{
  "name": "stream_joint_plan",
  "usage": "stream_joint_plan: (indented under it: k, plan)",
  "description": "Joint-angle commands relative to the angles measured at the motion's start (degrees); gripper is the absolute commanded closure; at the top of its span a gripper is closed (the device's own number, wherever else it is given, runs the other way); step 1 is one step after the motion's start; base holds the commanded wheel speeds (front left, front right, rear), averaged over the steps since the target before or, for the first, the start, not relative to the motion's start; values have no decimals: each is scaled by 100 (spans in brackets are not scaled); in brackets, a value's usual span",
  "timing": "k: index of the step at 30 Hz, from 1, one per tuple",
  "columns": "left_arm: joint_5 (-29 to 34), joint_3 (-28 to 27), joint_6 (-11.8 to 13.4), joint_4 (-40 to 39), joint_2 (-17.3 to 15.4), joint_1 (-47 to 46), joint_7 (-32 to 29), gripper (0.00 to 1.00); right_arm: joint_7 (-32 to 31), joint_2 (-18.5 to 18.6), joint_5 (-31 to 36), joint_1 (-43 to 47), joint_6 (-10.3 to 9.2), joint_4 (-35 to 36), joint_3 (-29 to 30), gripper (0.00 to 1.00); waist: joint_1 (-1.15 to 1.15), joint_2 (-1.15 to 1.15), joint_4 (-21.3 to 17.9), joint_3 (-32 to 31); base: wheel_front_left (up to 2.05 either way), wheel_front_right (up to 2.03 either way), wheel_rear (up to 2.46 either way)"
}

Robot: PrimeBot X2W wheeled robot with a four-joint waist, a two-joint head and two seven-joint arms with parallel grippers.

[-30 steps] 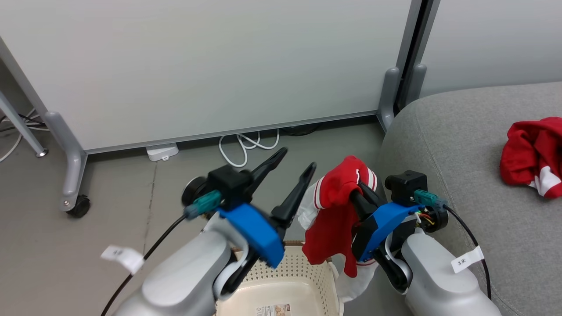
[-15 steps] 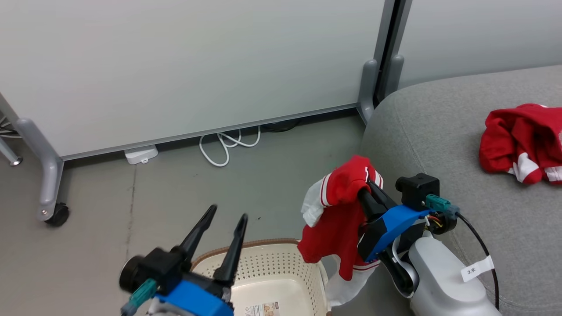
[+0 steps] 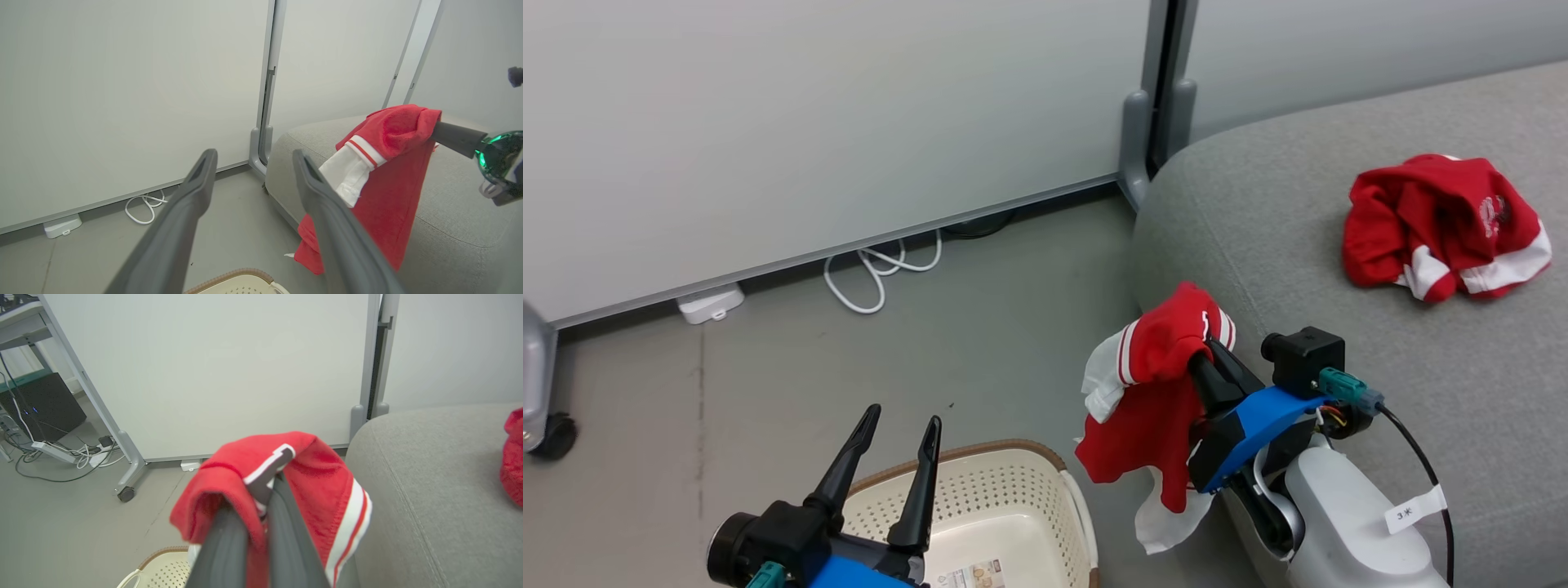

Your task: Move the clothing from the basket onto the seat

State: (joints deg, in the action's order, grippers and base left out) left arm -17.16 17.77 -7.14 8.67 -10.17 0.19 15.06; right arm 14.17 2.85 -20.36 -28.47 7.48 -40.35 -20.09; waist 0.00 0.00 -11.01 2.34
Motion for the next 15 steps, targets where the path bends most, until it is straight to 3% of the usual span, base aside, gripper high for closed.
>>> stream_joint_plan:
  k: [1,15]
  plan:
    - [62,-10,-39,-56,15,10,17,0,-37,7,-18,53,3,110,-39,100,0,0,-202,63,0,0,0]
    - [-23,171,-35,-112,-167,-164,17,0,-161,6,5,255,3,646,2,100,0,0,-1272,297,0,0,0]
